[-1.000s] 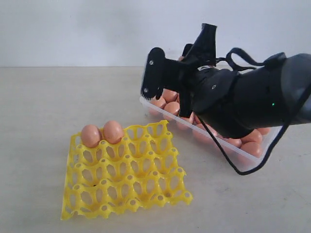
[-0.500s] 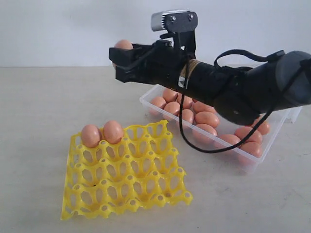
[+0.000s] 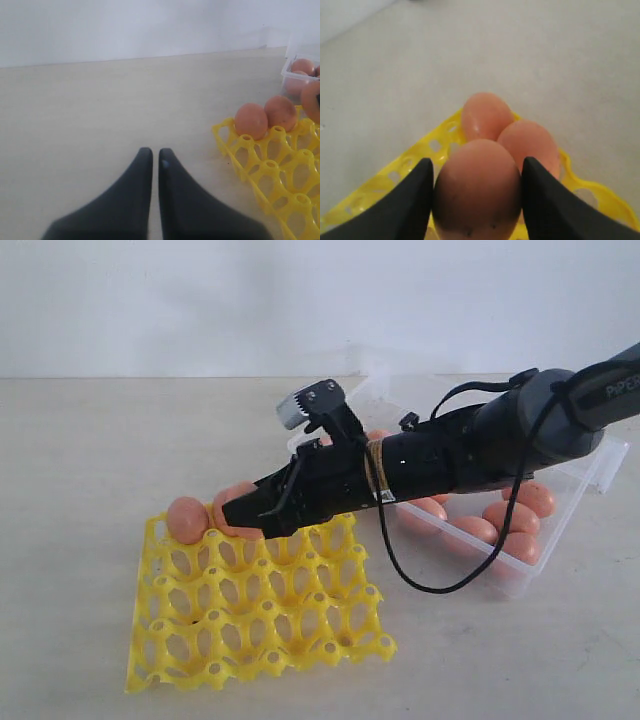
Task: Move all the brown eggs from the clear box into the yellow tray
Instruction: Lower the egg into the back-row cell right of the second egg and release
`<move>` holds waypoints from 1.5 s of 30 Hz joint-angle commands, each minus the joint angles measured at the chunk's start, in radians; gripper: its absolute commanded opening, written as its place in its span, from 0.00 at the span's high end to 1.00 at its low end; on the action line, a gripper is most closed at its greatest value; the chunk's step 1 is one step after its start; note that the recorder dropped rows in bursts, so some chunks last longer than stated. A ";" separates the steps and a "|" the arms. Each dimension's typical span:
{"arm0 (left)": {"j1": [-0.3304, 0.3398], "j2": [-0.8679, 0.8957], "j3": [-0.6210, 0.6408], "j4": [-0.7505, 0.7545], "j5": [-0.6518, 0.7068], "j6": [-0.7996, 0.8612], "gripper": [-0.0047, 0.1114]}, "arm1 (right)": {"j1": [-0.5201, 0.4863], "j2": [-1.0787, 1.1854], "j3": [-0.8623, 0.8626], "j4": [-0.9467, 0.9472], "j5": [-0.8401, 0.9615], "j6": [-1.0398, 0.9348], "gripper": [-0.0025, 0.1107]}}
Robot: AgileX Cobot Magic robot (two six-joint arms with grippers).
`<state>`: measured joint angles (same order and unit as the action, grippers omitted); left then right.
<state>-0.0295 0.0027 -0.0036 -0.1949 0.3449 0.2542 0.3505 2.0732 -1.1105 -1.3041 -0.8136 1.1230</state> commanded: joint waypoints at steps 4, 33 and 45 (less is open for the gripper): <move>-0.004 -0.003 0.004 0.001 -0.004 0.001 0.92 | 0.027 -0.006 -0.011 0.143 0.121 -0.144 0.98; -0.004 -0.003 0.004 0.001 -0.004 0.001 0.92 | 0.028 -0.006 -0.006 0.272 0.249 -0.320 0.80; -0.004 -0.003 0.004 0.001 -0.004 0.001 0.92 | 0.028 -0.006 -0.006 0.272 0.249 -0.322 0.68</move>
<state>-0.0295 0.0027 -0.0036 -0.1949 0.3449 0.2542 0.3783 2.0732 -1.1160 -1.0317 -0.5518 0.8125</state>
